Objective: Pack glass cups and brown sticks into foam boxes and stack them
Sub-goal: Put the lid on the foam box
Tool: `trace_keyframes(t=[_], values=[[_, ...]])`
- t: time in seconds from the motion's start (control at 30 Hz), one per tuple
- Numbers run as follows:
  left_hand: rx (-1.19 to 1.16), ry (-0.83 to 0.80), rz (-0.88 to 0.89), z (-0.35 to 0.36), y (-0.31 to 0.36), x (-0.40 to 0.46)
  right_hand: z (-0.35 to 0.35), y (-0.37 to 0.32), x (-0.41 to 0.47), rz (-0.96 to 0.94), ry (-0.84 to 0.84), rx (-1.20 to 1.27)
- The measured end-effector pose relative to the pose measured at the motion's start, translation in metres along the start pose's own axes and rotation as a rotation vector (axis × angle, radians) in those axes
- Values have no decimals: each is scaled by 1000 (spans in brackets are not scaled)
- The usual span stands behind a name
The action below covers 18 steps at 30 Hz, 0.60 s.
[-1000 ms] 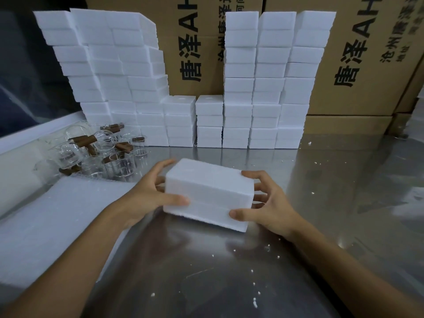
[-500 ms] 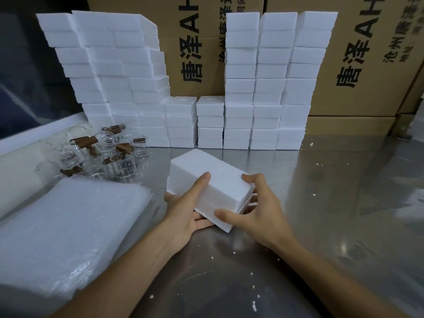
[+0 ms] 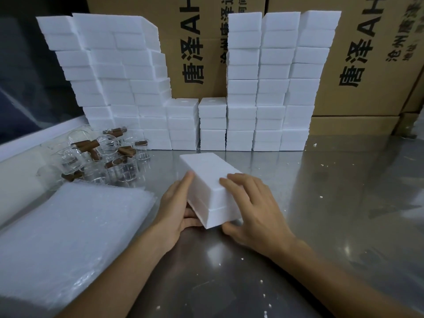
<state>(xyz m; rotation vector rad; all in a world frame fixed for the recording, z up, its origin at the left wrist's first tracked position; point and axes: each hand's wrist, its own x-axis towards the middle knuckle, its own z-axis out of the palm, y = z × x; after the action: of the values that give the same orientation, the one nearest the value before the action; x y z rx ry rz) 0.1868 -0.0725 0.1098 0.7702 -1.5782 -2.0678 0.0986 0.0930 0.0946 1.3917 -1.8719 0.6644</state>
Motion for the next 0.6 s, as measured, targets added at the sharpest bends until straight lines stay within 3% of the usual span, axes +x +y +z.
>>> trace_keyframes(t=[0.13, 0.27, 0.6], values=[[287, 254, 335, -11, -15, 15, 7, 19, 42, -1, 56, -109], [382, 202, 414, -10, -25, 19, 20, 36, 120, -25, 75, -209], [458, 199, 521, -10, -29, 22, 83, 104, 245, 30, -80, -624]])
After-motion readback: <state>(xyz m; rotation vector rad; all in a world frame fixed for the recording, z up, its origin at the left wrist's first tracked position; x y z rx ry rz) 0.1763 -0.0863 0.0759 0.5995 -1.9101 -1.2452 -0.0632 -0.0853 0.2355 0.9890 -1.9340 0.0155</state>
